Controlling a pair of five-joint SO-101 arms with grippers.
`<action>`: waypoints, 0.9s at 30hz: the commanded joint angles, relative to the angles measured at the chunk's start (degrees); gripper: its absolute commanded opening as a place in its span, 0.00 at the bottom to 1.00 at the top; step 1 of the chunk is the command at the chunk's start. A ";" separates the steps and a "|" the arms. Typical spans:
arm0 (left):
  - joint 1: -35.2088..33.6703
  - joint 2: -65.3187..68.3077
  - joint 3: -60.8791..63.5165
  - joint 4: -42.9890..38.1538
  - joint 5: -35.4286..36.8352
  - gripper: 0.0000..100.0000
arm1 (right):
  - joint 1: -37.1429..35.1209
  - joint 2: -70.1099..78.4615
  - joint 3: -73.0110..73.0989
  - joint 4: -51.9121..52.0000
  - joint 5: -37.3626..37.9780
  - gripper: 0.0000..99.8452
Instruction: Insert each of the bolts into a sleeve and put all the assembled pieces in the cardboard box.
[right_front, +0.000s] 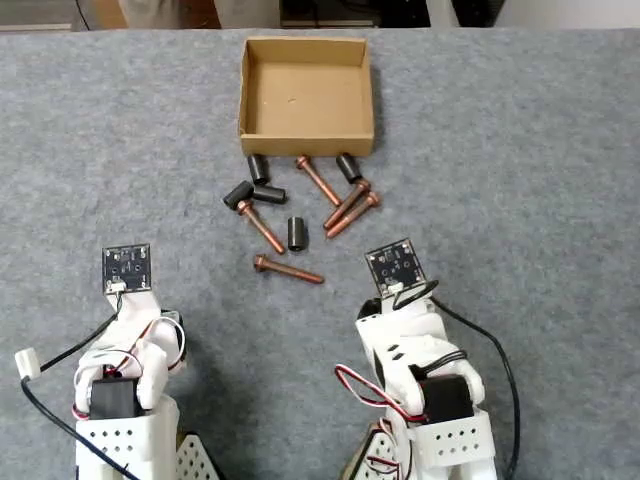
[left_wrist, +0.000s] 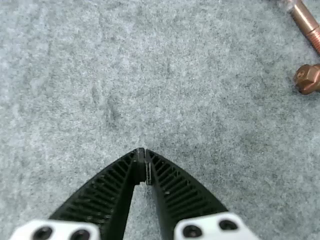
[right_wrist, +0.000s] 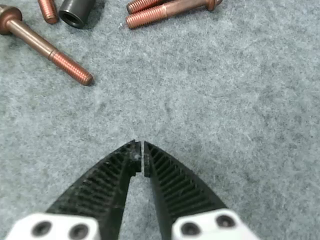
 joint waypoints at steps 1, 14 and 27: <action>-0.44 -0.48 0.70 0.18 0.44 0.02 | 0.66 -1.01 -0.13 0.26 -0.26 0.00; -0.35 -0.48 0.70 0.18 0.44 0.02 | 0.75 -1.01 -0.13 0.26 -0.26 0.00; -0.35 -0.57 0.70 2.20 0.26 0.02 | -4.18 -0.84 -4.18 -7.47 1.49 0.03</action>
